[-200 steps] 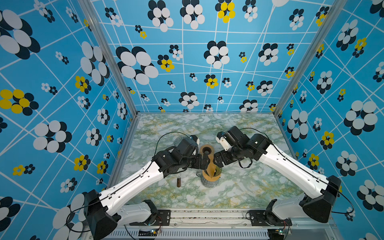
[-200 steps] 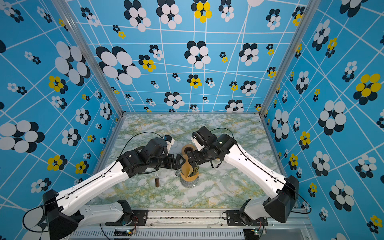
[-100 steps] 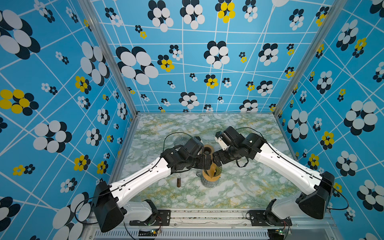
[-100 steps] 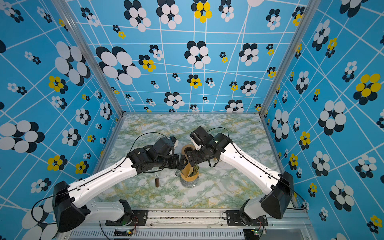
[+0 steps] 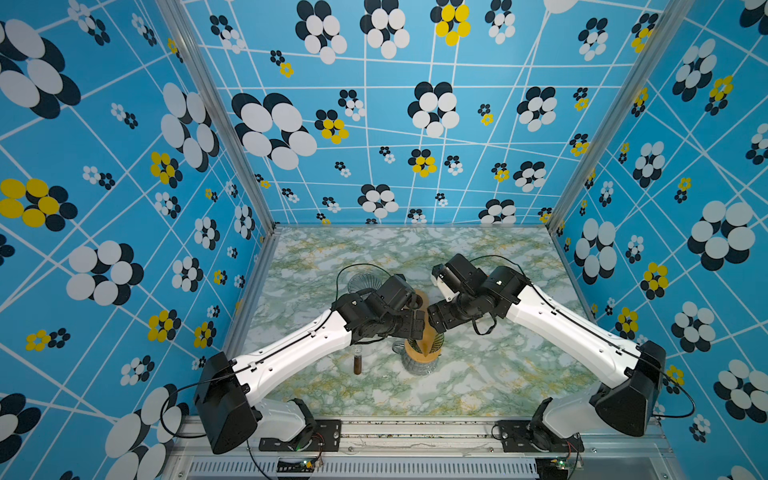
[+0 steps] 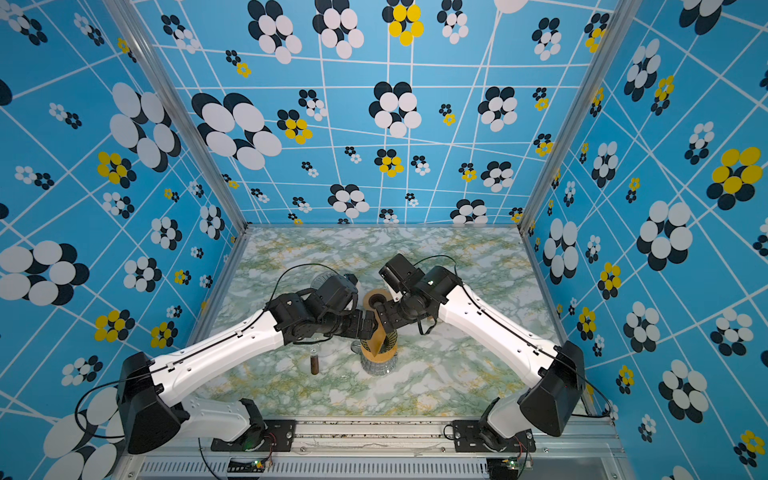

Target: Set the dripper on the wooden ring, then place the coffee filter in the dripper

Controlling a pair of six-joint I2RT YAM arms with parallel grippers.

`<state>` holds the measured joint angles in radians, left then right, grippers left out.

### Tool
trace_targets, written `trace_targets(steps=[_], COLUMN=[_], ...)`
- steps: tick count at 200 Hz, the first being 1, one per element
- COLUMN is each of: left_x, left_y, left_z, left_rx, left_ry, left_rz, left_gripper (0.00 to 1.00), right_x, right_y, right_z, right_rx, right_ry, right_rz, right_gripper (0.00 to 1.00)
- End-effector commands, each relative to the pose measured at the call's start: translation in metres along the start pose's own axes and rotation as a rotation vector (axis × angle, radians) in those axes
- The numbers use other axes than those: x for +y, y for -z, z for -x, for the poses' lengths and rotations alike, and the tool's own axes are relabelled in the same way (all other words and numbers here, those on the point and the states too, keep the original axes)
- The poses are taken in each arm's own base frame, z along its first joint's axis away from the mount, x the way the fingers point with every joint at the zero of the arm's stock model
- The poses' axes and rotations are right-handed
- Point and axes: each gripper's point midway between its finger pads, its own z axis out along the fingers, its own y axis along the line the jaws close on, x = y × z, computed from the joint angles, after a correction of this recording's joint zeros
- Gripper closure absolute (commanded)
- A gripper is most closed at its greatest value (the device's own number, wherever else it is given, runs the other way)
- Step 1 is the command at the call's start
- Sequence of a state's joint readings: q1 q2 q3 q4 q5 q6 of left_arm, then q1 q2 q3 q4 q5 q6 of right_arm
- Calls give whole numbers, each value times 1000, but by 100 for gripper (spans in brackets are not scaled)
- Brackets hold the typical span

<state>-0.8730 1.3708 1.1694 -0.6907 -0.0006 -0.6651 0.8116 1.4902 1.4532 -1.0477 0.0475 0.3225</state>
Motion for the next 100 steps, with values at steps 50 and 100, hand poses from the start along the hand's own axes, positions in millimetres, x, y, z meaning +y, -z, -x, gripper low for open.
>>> trace_targets(steps=[50, 100], left_x=[11, 16], left_y=[-5, -9], left_z=[-2, -7], left_rx=[3, 10], left_ry=[-15, -5], left_rz=[68, 76], left_gripper=[1, 1], right_x=[0, 1], right_y=[-19, -25], right_z=[-21, -25], right_rx=[106, 123], right_ry=[44, 44], right_rz=[-11, -5], right_gripper=[11, 11])
